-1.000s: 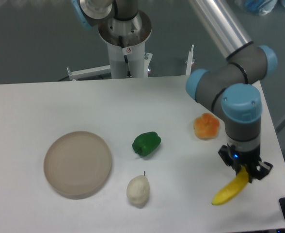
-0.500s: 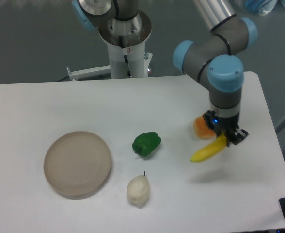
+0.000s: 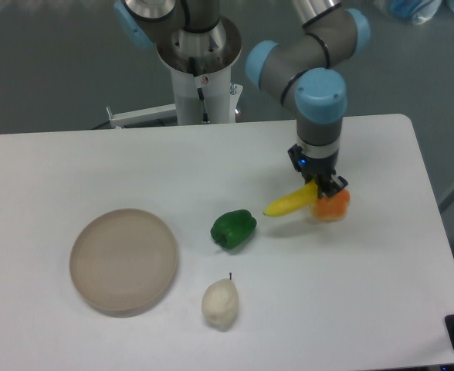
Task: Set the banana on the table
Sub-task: 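Carry the held banana up and toward the orange pepper, then lower the banana onto the table beside the orange pepper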
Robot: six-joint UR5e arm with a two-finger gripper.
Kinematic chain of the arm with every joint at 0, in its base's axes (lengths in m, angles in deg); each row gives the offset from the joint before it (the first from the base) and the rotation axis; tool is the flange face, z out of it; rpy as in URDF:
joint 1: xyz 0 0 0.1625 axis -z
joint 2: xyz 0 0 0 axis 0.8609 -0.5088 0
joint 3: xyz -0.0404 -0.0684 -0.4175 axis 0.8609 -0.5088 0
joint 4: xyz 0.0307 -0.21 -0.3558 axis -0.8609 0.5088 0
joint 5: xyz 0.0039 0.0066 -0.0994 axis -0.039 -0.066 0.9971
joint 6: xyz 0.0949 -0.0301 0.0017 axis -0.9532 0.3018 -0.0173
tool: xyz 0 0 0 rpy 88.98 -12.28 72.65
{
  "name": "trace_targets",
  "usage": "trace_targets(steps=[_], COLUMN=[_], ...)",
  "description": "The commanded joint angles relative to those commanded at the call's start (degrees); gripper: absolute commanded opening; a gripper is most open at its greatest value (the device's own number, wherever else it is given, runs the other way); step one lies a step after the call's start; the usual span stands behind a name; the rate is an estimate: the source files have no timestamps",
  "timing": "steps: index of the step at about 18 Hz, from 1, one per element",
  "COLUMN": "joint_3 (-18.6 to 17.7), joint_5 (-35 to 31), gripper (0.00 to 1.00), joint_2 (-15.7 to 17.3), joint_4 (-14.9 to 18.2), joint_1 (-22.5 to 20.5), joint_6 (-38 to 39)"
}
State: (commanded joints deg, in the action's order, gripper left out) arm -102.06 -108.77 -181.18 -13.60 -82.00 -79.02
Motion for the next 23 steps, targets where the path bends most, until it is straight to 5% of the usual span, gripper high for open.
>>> trace_targets(steps=[8,23], joint_3=[-3.43,-3.97], joint_5=[3.25,3.25], gripper=[0.33,0.33], joint_2=[0.62,-1.04], joint_4=[0.09,-1.14], joint_1=[-1.76,-2.55], joint_6=[12.38,9.51])
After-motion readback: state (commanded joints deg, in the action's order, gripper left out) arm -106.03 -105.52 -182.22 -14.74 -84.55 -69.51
